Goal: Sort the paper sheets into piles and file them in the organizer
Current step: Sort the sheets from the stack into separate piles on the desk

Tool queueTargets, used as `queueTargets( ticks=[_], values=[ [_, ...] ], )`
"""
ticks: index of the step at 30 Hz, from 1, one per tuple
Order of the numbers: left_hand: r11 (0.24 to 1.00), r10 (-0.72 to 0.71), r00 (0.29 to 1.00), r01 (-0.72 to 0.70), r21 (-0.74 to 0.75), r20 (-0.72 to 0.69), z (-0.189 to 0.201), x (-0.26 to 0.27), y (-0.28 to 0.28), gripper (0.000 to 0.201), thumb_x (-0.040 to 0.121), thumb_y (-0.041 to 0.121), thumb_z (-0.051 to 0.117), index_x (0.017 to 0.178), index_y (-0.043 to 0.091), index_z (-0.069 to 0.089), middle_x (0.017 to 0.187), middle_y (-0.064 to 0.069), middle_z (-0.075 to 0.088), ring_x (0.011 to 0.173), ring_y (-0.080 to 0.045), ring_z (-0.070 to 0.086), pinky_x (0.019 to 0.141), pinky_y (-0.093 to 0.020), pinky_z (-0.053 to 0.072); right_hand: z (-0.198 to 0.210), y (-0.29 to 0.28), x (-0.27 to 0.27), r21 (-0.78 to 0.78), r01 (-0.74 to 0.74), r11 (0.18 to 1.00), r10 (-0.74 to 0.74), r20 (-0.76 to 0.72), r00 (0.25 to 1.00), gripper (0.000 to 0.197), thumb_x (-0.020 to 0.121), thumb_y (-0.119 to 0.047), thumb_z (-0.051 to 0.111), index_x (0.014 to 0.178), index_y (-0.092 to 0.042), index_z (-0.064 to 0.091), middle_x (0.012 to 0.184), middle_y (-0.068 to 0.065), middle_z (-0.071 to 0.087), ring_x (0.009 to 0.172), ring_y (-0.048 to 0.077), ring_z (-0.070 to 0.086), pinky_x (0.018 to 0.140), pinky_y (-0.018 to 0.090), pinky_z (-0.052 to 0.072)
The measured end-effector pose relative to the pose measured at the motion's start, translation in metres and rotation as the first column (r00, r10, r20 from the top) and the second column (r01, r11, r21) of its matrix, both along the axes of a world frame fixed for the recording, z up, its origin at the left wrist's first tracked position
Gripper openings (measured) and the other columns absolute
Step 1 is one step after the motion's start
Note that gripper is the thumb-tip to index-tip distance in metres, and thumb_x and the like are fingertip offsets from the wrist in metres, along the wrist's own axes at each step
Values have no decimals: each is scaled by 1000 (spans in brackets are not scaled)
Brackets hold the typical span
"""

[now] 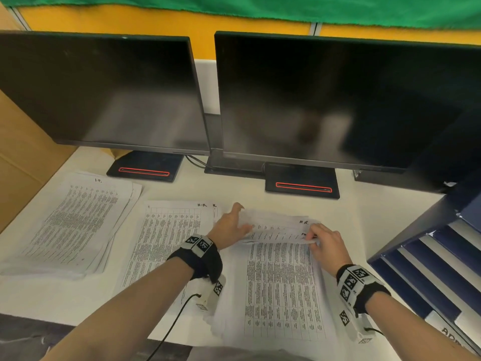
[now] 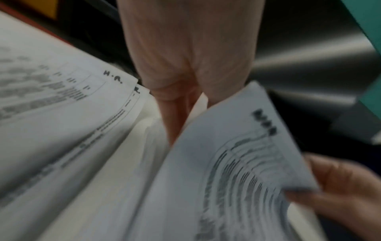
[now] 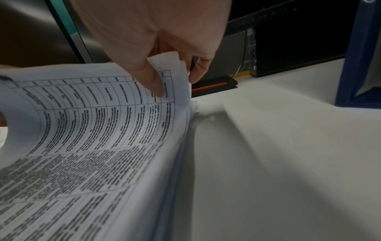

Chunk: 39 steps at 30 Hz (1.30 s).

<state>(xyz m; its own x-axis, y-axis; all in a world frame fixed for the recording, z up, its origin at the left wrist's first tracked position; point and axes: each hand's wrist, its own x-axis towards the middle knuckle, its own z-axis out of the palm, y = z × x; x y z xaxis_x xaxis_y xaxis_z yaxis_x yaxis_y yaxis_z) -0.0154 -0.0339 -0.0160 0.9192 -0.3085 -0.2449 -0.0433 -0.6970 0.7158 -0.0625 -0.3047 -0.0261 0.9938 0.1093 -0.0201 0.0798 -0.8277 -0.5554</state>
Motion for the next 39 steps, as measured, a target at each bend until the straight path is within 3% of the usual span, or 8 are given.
queueTargets(
  ticks=[5,9,12,21,27,31,34,39],
  values=[
    [981,56,997,-66,-182,-56,9,0,0,34,91,19,59,123,10,58,117,-3,65,102,-17,62,76,-19,51,-1,-2,-1,10,38,999,-38,-3,999,29,76,7,56,74,-21,51,86,-7,62,79,18,51,79,33,35],
    [874,319,944,-260,-411,80,44,6,13,18,96,22,51,111,14,56,103,10,61,95,-3,59,83,-20,45,-3,-6,1,38,56,998,-55,-21,998,47,75,10,53,67,-35,43,83,-12,60,82,20,55,82,38,43],
    [813,475,872,-385,-437,114,64,31,63,27,92,20,54,117,10,57,113,-2,64,104,-18,61,93,-35,48,-3,-7,2,62,65,996,-62,-43,997,46,75,12,52,67,-33,43,87,-7,61,87,22,57,80,38,48],
    [818,572,805,-547,176,-155,39,19,173,18,93,4,46,105,-2,58,105,-20,62,102,-35,59,91,-44,45,-7,-4,6,97,28,995,-23,-51,998,45,77,12,52,69,-31,43,88,-1,61,87,20,57,73,29,47],
    [633,709,704,-663,401,46,3,18,168,61,84,13,62,137,8,32,136,-22,39,122,-39,45,100,-50,42,0,7,5,113,25,993,-17,-68,998,35,88,2,44,110,-26,44,99,-3,57,86,15,56,68,22,44],
    [796,356,827,-512,322,435,17,16,101,40,91,21,53,130,19,46,129,-11,47,117,-26,48,98,-41,41,-10,9,6,-30,-82,996,83,23,996,45,85,5,49,114,-27,58,106,-2,59,96,18,52,91,39,42],
    [947,16,914,-144,286,406,14,17,50,24,94,18,47,115,21,58,113,-1,54,102,-16,52,94,-34,45,-11,11,7,-102,-66,993,72,57,996,33,84,0,56,106,-22,65,97,0,56,92,20,51,86,38,39],
    [895,-295,918,167,414,267,0,20,6,25,93,17,45,114,17,59,111,-2,59,101,-20,53,90,-34,41,-9,9,3,-206,-43,978,62,85,994,22,88,-11,54,101,-25,65,95,-4,51,93,15,44,90,36,31]
  ],
)
